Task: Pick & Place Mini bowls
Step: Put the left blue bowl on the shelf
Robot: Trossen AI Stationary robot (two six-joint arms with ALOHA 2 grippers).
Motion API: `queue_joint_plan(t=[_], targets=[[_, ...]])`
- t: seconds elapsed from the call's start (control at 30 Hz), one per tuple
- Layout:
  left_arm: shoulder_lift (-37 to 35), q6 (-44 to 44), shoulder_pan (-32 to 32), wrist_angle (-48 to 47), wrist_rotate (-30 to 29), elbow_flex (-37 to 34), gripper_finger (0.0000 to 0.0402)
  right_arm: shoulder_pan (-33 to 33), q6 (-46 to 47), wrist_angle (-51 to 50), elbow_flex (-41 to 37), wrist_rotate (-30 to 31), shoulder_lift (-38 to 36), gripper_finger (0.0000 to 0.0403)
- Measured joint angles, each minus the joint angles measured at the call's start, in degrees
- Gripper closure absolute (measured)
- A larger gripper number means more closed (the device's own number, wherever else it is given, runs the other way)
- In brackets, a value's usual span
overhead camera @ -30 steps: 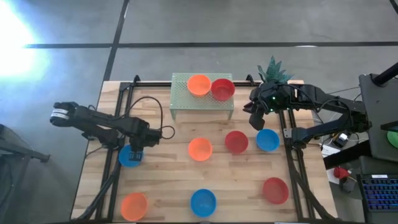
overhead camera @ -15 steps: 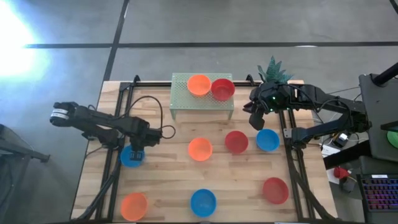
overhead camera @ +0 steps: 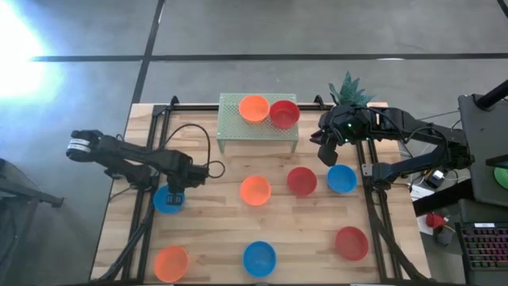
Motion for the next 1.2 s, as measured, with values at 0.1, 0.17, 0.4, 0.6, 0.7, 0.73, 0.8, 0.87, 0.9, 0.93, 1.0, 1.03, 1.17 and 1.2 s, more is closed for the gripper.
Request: queue_joint_plan(t=[0.1, 0.17, 0.4, 0.6, 0.7, 0.73, 0.8, 0.87, 0.9, 0.93, 1.0, 1.03, 1.17, 1.2], targets=[[1.3, 0.0, 0.0, 0.3, 0.0, 0.0, 0.0349, 0.0, -0.3, 0.0, 0.0, 0.0, 0.0, 0.0339], [2.2, 0.1, 0.0, 0.4, 0.1, -0.1, 0.0349, 0.0, -0.3, 0.0, 0.0, 0.0, 0.0, 0.0339], [2.3, 1.1, 0.0, 0.4, 1.1, 0.9, 0.0349, 0.0, -0.3, 0.0, 0.0, 0.0, 0.0, 0.0339], [2.2, 2.0, -0.1, 1.0, 2.8, 0.7, 0.0349, 0.0, -0.3, 0.0, 0.0, 0.0, 0.0, 0.0339], [2.2, 2.0, -0.1, 1.7, 2.8, 0.2, 0.0349, 0.0, -0.3, 0.1, 0.0, 0.0, 0.0, 0.0339], [2.2, 2.0, 0.0, 1.8, 2.8, 0.0, 0.0349, 0.0, -0.3, 0.1, 0.0, 0.0, 0.0, 0.0339], [2.2, 1.9, 0.0, 1.9, 2.8, 0.0, 0.0349, 0.0, -0.3, 0.1, 0.0, 0.0, 0.0, 0.0339], [2.2, 1.9, 0.0, 1.9, 2.8, 0.0, 0.0349, 0.0, -0.3, 0.1, 0.0, 0.0, 0.0, 0.0339], [2.2, 1.9, 0.0, 1.9, 2.8, 0.0, 0.0349, 0.0, -0.3, 0.1, 0.0, 0.0, 0.0, 0.0339], [2.2, 1.9, 0.0, 1.9, 2.9, 0.0, 0.0349, 0.0, -0.3, 0.1, 0.0, 0.0, 0.0, 0.0339], [2.2, 1.9, 0.0, 2.0, 2.9, -0.1, 0.0349, 0.0, -0.3, 0.1, 0.0, 0.0, 0.0, 0.0339], [2.2, 1.9, 0.0, 2.0, 3.0, -0.1, 0.0349, 0.0, -0.3, 0.1, 0.0, 0.0, 0.0, 0.0339], [2.2, 1.4, 0.0, 3.7, 5.7, -0.6, 0.0349, 0.0, -0.3, 0.1, 0.0, 0.0, 0.0, 0.0339], [2.2, 1.2, 0.0, 4.7, 6.9, -1.0, 0.0349, 0.0, -0.3, 0.1, 0.0, 0.0, 0.0, 0.0339]])
